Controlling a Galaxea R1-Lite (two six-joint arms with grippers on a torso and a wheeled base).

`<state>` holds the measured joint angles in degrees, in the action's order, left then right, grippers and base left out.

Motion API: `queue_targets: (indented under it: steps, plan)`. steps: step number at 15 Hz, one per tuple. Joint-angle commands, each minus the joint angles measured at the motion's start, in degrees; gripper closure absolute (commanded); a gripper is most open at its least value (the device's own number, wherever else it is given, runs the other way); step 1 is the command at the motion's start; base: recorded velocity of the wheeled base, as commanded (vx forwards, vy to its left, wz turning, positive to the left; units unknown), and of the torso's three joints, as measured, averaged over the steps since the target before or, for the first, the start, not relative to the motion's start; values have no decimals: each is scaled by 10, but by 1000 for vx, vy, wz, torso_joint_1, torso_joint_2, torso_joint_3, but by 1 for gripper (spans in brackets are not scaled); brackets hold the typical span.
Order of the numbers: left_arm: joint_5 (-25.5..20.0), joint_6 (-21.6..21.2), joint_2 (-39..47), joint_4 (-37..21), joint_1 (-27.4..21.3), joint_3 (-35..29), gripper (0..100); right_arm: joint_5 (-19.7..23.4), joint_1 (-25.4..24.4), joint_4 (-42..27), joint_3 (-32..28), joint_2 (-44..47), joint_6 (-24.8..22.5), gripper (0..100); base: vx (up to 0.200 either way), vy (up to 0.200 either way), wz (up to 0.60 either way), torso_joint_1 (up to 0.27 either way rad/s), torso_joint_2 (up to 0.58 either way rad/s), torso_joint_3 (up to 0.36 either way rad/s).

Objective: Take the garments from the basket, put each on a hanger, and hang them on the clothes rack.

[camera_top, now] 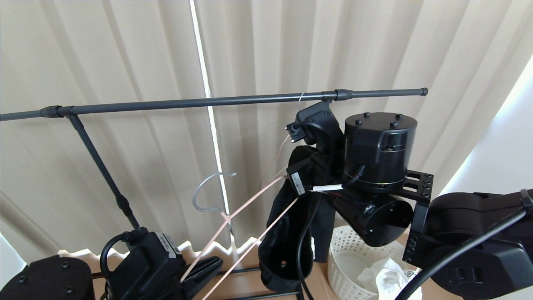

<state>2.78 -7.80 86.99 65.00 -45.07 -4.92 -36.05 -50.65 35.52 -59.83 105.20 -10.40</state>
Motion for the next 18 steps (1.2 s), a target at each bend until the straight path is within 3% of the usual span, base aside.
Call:
queue_targets:
  steps: [1, 5, 10, 13, 18]
  plan:
    - [0, 1, 1, 0, 0, -2, 100, 0, -9, 0, 2, -4, 0, 100, 0, 0, 0, 0, 0, 0]
    - [0, 1, 12, 12, 5, -10, 100, -12, -15, 1, 1, -8, 1, 100, 0, 0, 0, 0, 0, 0]
    - [6, 0, 72, 101, 9, -2, 100, -12, -23, 2, 1, -9, 2, 100, 0, 0, 0, 0, 0, 0]
    - [31, 0, 101, 148, 9, 0, 100, -13, -30, 41, 9, -7, -1, 100, 0, 0, 0, 0, 0, 0]
    - [43, 0, 129, 195, 9, 1, 100, -12, -44, 45, 13, -8, 0, 100, 0, 0, 0, 0, 0, 0]
